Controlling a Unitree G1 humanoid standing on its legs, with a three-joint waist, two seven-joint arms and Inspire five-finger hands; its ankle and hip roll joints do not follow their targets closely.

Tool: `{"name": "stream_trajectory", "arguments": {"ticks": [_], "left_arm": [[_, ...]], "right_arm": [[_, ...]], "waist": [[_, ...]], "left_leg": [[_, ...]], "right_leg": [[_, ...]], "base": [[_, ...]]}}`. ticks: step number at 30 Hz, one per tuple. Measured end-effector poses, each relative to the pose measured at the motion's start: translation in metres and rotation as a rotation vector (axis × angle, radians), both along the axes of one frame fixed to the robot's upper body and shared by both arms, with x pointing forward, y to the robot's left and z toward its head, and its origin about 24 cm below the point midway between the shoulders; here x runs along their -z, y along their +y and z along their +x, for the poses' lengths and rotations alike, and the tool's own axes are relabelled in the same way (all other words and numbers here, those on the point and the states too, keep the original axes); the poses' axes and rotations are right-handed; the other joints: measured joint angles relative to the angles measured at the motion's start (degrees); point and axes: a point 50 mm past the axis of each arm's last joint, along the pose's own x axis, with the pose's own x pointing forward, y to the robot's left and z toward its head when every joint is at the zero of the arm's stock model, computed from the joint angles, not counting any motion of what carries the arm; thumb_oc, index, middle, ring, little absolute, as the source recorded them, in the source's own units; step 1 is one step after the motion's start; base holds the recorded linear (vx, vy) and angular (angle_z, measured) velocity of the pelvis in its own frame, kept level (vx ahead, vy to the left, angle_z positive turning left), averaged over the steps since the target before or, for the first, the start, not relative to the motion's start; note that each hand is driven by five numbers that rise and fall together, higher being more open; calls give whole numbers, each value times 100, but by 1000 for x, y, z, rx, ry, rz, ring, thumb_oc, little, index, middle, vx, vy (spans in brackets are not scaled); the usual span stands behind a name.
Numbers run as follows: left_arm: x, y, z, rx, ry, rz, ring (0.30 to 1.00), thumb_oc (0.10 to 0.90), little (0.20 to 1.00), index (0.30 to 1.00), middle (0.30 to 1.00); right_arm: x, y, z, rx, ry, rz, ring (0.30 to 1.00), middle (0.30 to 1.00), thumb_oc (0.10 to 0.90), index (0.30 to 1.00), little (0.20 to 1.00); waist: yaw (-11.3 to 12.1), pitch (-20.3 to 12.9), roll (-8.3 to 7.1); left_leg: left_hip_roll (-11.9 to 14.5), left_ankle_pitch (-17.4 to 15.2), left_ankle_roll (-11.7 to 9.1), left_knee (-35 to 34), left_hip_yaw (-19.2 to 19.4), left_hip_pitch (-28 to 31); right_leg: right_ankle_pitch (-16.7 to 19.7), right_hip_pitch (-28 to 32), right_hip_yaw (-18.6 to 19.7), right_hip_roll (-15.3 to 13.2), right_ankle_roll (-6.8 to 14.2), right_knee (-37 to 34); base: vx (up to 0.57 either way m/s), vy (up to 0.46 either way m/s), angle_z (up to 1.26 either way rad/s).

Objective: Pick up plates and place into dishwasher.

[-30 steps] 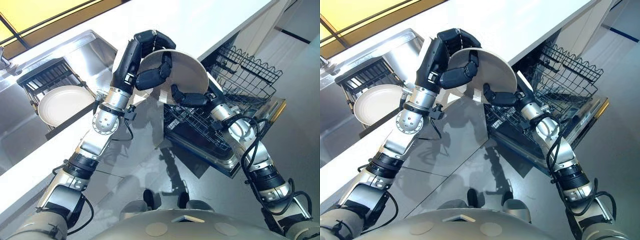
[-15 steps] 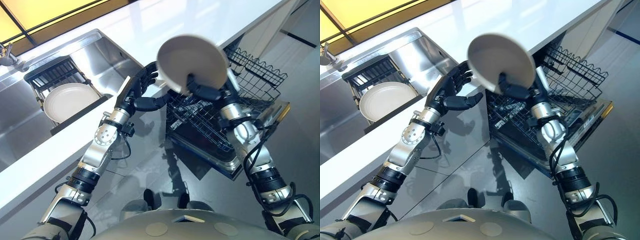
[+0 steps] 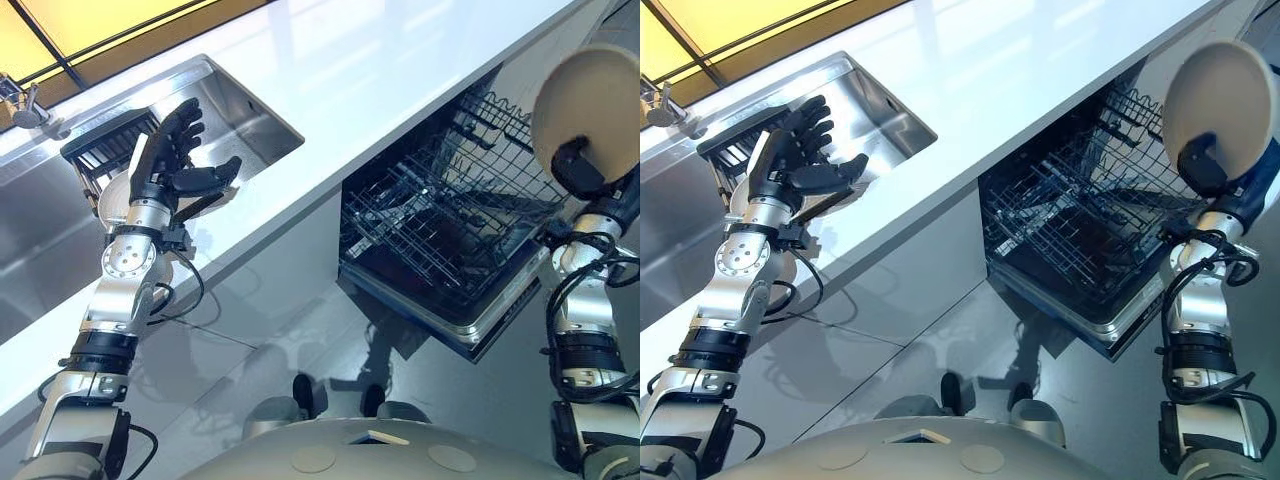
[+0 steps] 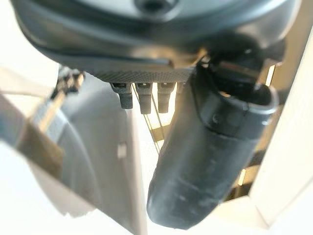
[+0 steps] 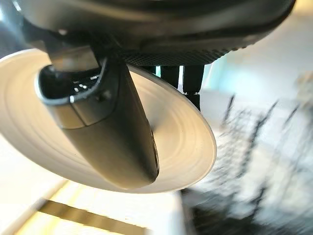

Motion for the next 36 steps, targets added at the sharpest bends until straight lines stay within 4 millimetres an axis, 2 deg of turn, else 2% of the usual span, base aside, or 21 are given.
{"name": "stream_trajectory", "arguments": {"ticks": [3, 5, 8, 10, 15, 19, 21, 23, 24, 25, 27, 30, 36], "left_arm": [[-10, 7, -2, -32, -55, 46, 900, 800, 900, 900, 900], [-23, 20, -5, -94, -119, 70, 900, 800, 900, 900, 900], [-42, 38, -11, -170, -200, 95, 900, 800, 900, 900, 900], [-52, 45, -14, -208, -247, 110, 900, 800, 900, 900, 900], [-48, 60, -16, -276, -238, 73, 900, 800, 900, 900, 900], [-40, 68, -16, -304, -202, 56, 900, 800, 900, 900, 900], [-41, 70, -17, -304, -203, 63, 900, 800, 900, 900, 900], [-46, 72, -18, -304, -215, 82, 900, 800, 900, 900, 900], [-50, 73, -18, -303, -228, 95, 900, 800, 900, 900, 900], [-56, 76, -19, -303, -241, 102, 900, 800, 900, 900, 900], [-61, 79, -19, -308, -251, 99, 900, 800, 900, 900, 900], [-69, 79, -19, -305, -290, 94, 900, 800, 900, 900, 900], [-74, 80, -19, -327, -311, 81, 900, 800, 900, 900, 900]], "right_arm": [[9, -14, -5, 27, 119, -40, 300, 300, 100, 300, 200], [10, -25, -9, 25, 195, -61, 300, 300, 100, 300, 200], [8, -36, -13, 30, 243, -91, 300, 300, 100, 300, 200], [2, -49, -16, 61, 274, -121, 300, 300, 100, 300, 200], [-28, -63, -4, 90, 303, -247, 300, 300, 100, 300, 200], [-40, -61, 11, 61, 357, -296, 300, 300, 100, 300, 200], [-44, -60, 18, 46, 396, -280, 300, 300, 100, 300, 200], [-43, -61, 25, 35, 481, -255, 300, 300, 100, 300, 200], [-42, -63, 25, 37, 513, -226, 378, 378, 191, 378, 291], [-43, -65, 27, 44, 520, -183, 900, 900, 800, 900, 900], [-56, -64, 33, 41, 507, -182, 900, 900, 800, 900, 900], [-60, -64, 37, 55, 556, -204, 900, 900, 800, 900, 900], [-56, -63, 37, 59, 610, -213, 900, 900, 800, 900, 900]], "waist": [[31, 18, 37], [64, 44, 80], [122, 103, 142], [195, 208, 236], [307, 589, 530], [413, 866, 515], [466, 1097, 474], [525, 1200, 433], [566, 1243, 425], [612, 1367, 433], [651, 1429, 420], [732, 1440, 403], [786, 1452, 384]], "left_leg": [[-29, 6, 2, 1, -135, -1], [-46, 13, 6, 2, -217, -33], [-66, 16, 6, 95, -363, -218], [-94, 16, 6, 238, -504, -446], [-129, 18, 3, 496, -701, -851], [-134, 17, 1, 584, -799, -1098], [-134, 20, 0, 602, -838, -1113], [-141, 19, -1, 687, -854, -1304], [-142, 21, 1, 695, -871, -1400], [-144, 32, 19, 740, -873, -1460], [-160, 33, 20, 765, -876, -1490], [-170, 42, 35, 766, -882, -1488], [-248, 80, 93, 764, -842, -1490]], "right_leg": [[-39, 49, -98, -17, 7, 22], [-53, 56, -171, -26, 16, 24], [-62, -27, -283, -36, 22, 26], [-61, -131, -326, -61, 20, 29], [-61, -352, -440, -61, 18, 108], [-133, -587, -518, -76, -18, 284], [-181, -621, -560, -105, -14, 378], [-334, -913, -570, -161, -10, 730], [-396, -1071, -589, -205, -9, 883], [-472, -1209, -586, -228, -17, 1127], [-589, -1414, -580, -314, -4, 1542], [-679, -1578, -554, -381, 8, 1891], [-789, -1527, -435, -426, 42, 1803]], "base": [[104, -30, 20], [41, -8, 21], [-15, 16, 22], [-47, 28, 36], [-40, 2, 23], [7, -10, 14], [-62, -8, 11], [-106, -17, 8], [-114, -19, 10], [-112, -17, 8], [-78, -9, 5], [-46, 7, 4], [1, 18, 0]]}}
